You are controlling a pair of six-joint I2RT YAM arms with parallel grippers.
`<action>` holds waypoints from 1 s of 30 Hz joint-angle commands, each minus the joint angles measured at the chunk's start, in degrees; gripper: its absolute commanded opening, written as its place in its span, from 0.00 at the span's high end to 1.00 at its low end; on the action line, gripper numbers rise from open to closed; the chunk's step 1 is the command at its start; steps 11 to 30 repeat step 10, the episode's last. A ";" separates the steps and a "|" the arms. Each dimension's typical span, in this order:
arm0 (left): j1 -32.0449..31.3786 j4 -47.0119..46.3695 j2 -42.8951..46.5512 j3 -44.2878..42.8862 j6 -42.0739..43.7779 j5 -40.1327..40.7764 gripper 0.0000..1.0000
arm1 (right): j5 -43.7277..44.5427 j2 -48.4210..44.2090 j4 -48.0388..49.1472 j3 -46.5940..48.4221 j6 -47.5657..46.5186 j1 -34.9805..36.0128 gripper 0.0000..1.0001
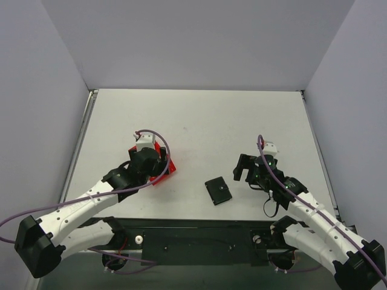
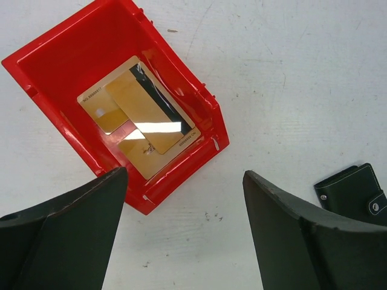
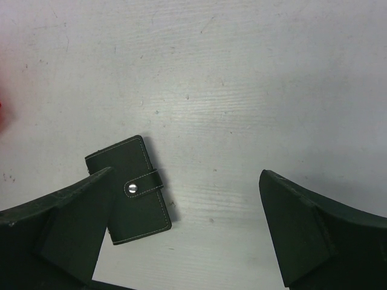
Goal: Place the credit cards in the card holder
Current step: Reset both arms
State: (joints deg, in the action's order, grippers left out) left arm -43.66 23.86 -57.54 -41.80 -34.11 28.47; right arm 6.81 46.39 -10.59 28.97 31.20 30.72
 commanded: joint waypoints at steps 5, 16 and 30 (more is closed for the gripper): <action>0.24 -0.92 3.22 0.58 -0.87 1.24 0.12 | 1.63 1.16 -0.66 1.00 -1.14 -0.05 0.02; 0.33 0.05 3.84 0.41 -1.49 1.50 0.11 | 1.10 0.98 -1.01 1.44 -0.79 -0.13 0.01; 0.33 0.05 3.84 0.41 -1.49 1.50 0.11 | 1.10 0.98 -1.01 1.44 -0.79 -0.13 0.01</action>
